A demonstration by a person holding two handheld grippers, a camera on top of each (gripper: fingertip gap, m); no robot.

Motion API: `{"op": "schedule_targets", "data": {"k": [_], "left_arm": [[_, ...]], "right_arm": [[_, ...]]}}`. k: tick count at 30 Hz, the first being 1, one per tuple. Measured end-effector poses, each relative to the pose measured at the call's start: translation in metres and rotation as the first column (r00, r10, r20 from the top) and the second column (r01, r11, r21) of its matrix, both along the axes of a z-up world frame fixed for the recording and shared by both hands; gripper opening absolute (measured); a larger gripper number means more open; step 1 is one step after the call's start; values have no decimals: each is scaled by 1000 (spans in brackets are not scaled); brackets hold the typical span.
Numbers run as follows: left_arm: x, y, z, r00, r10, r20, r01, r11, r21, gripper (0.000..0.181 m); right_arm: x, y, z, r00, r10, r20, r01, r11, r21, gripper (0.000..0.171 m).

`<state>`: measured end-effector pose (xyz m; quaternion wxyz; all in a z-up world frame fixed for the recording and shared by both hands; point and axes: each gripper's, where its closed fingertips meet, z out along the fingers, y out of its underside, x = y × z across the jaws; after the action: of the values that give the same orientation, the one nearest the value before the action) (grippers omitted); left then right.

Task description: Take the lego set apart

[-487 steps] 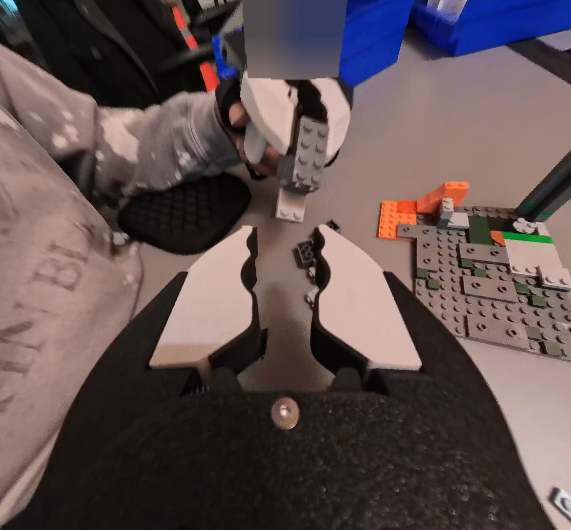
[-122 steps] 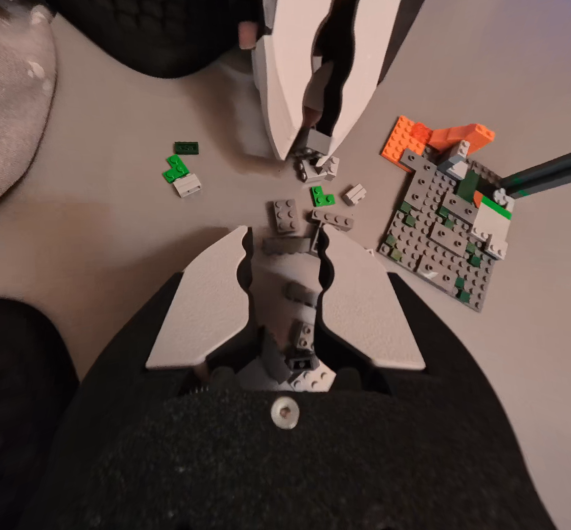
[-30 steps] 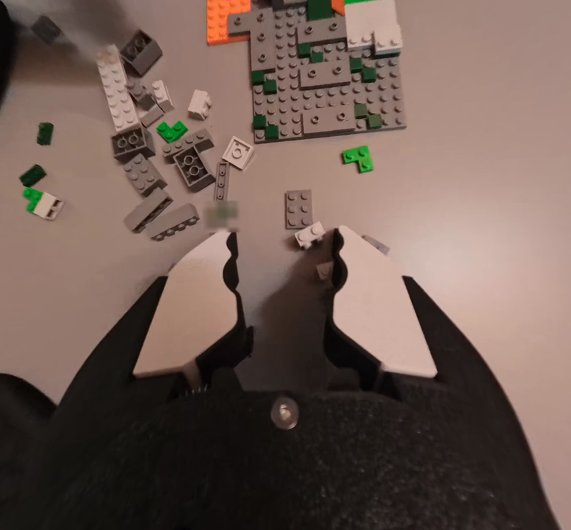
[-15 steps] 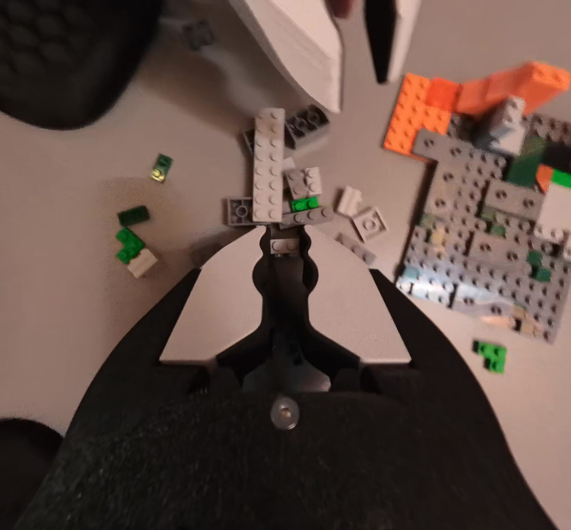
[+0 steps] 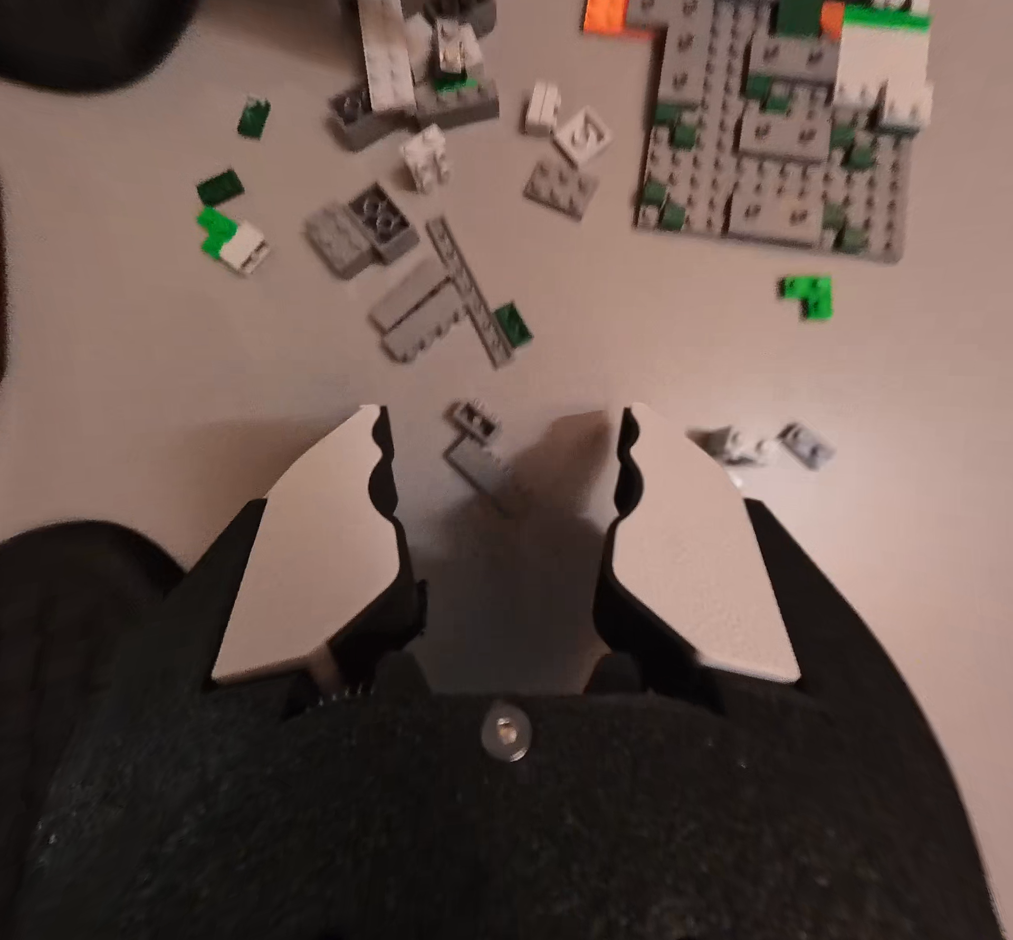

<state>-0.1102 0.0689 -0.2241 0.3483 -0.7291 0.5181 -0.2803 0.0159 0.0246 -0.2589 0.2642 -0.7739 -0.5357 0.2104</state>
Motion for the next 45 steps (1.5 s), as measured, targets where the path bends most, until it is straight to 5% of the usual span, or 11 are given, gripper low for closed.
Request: {"op": "schedule_targets", "data": {"k": [4, 16, 26, 45], "left_arm": [[3, -2, -3, 1000, -15, -18, 15, 1000, 1, 19], [3, -4, -1, 1000, -17, -2, 17, 1000, -2, 19], [2, -4, -3, 1000, -9, -6, 9, 1000, -11, 19], [1, -2, -5, 1000, -4, -2, 4, 1000, -15, 18]], "right_arm": [[-2, -9, -8, 1000, -20, 11, 20, 1000, 10, 79], [23, -7, 1, 999, 19, -26, -15, 990, 139, 26], [16, -7, -7, 985, 174, 0, -174, 982, 68, 14], [-112, 1, -6, 927, 376, -6, -371, 916, 153, 13]]}}
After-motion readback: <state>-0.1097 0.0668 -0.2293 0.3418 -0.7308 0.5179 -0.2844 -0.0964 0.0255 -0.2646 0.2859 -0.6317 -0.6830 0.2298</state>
